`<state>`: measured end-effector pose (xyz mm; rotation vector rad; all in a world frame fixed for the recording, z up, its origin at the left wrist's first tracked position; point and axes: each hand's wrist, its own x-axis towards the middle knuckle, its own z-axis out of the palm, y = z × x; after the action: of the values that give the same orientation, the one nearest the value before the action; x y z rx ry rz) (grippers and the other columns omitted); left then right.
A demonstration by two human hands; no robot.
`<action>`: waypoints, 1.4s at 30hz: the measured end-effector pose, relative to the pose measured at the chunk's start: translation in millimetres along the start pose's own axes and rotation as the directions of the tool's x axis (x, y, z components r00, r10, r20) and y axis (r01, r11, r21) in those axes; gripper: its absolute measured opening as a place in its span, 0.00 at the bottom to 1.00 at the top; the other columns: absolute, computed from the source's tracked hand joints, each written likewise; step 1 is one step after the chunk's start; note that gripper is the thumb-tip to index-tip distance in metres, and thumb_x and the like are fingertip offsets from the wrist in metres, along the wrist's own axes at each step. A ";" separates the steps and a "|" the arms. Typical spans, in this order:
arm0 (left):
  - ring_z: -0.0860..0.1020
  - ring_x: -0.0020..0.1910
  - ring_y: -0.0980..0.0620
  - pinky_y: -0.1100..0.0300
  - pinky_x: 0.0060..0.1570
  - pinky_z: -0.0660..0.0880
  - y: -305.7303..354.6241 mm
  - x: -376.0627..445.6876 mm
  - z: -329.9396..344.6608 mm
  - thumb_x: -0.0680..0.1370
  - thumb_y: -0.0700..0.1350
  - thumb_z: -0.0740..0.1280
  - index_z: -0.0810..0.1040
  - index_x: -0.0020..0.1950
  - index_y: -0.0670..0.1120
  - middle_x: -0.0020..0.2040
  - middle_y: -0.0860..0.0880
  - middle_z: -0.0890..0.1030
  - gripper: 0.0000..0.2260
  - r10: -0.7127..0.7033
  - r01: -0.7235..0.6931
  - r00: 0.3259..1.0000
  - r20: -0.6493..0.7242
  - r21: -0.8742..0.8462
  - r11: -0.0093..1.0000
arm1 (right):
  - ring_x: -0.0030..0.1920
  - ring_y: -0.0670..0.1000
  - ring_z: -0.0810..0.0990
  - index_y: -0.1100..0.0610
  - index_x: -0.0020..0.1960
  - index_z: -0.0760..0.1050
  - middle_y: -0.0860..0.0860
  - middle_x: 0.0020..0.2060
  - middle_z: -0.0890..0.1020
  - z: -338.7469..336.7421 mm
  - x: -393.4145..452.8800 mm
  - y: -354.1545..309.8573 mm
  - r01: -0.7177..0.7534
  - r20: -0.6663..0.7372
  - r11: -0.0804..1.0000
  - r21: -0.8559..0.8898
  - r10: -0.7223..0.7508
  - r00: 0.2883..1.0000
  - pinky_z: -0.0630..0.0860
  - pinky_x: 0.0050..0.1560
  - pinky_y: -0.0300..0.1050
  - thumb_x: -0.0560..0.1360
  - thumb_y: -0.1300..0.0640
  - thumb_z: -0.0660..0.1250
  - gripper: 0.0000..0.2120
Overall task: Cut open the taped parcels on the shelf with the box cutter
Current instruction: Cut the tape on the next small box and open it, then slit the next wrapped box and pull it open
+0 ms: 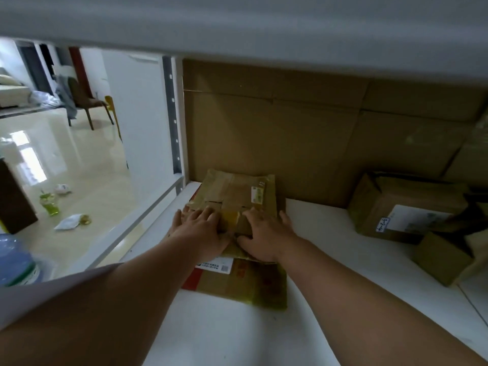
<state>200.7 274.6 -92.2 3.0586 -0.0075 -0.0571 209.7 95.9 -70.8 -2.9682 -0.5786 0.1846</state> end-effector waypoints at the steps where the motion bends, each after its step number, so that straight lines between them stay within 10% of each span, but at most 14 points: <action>1: 0.48 0.79 0.47 0.37 0.70 0.36 0.0 -1.8 1.9 0.71 0.73 0.41 0.49 0.78 0.61 0.80 0.54 0.52 0.36 0.010 -0.010 1.000 0.009 0.024 1.000 | 0.79 0.52 0.48 0.45 0.79 0.48 0.50 0.80 0.50 2.5 0.2 1.9 0.007 0.024 1.000 -0.014 -0.007 1.000 0.36 0.74 0.63 0.76 0.33 0.50 0.35; 9: 0.49 0.78 0.46 0.36 0.72 0.44 7.0 -5.9 -2.5 0.77 0.70 0.42 0.47 0.78 0.63 0.80 0.53 0.51 0.30 -0.018 0.014 0.999 0.045 0.094 0.996 | 0.79 0.54 0.42 0.39 0.79 0.45 0.48 0.80 0.44 15.9 1.0 3.5 -0.018 0.036 0.999 -0.042 0.019 0.999 0.34 0.74 0.64 0.75 0.30 0.46 0.35; 16: 0.53 0.75 0.44 0.37 0.73 0.43 29.0 -5.8 -11.7 0.76 0.60 0.56 0.65 0.72 0.56 0.73 0.49 0.59 0.25 -0.030 0.038 0.997 -0.077 0.104 0.994 | 0.75 0.55 0.61 0.49 0.79 0.55 0.51 0.75 0.64 8.4 -19.2 4.9 0.021 -0.191 0.997 0.070 -0.007 0.982 0.43 0.75 0.58 0.80 0.39 0.52 0.30; 30: 0.52 0.76 0.43 0.38 0.73 0.45 192.6 -32.9 -11.3 0.80 0.64 0.47 0.53 0.78 0.56 0.78 0.50 0.54 0.28 0.066 -0.066 0.987 -0.146 0.001 0.998 | 0.70 0.54 0.64 0.48 0.71 0.69 0.50 0.69 0.69 -19.6 -140.5 165.0 -0.214 -0.293 0.977 -0.017 0.199 0.935 0.57 0.70 0.54 0.77 0.50 0.60 0.22; 36: 0.50 0.77 0.44 0.38 0.72 0.44 281.2 -49.5 1.2 0.79 0.65 0.50 0.54 0.77 0.58 0.79 0.51 0.52 0.28 0.155 -0.159 0.979 -0.135 -0.020 0.987 | 0.77 0.57 0.49 0.48 0.74 0.62 0.50 0.76 0.55 -35.6 -196.6 256.3 -0.372 -0.401 0.925 -0.076 0.313 0.861 0.50 0.74 0.58 0.73 0.51 0.65 0.30; 42: 0.49 0.77 0.43 0.38 0.72 0.44 325.7 -66.3 5.7 0.80 0.65 0.52 0.52 0.78 0.56 0.79 0.50 0.51 0.29 0.180 -0.181 0.981 -0.072 -0.013 0.983 | 0.76 0.61 0.51 0.47 0.78 0.45 0.50 0.77 0.53 -30.3 -219.1 301.9 -0.381 -0.210 0.922 -0.075 0.359 0.909 0.50 0.75 0.65 0.71 0.55 0.68 0.44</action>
<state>133.1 -50.1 -68.6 3.0232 -0.2776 0.0613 122.9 -268.0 -59.6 -3.1288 0.0045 -0.1113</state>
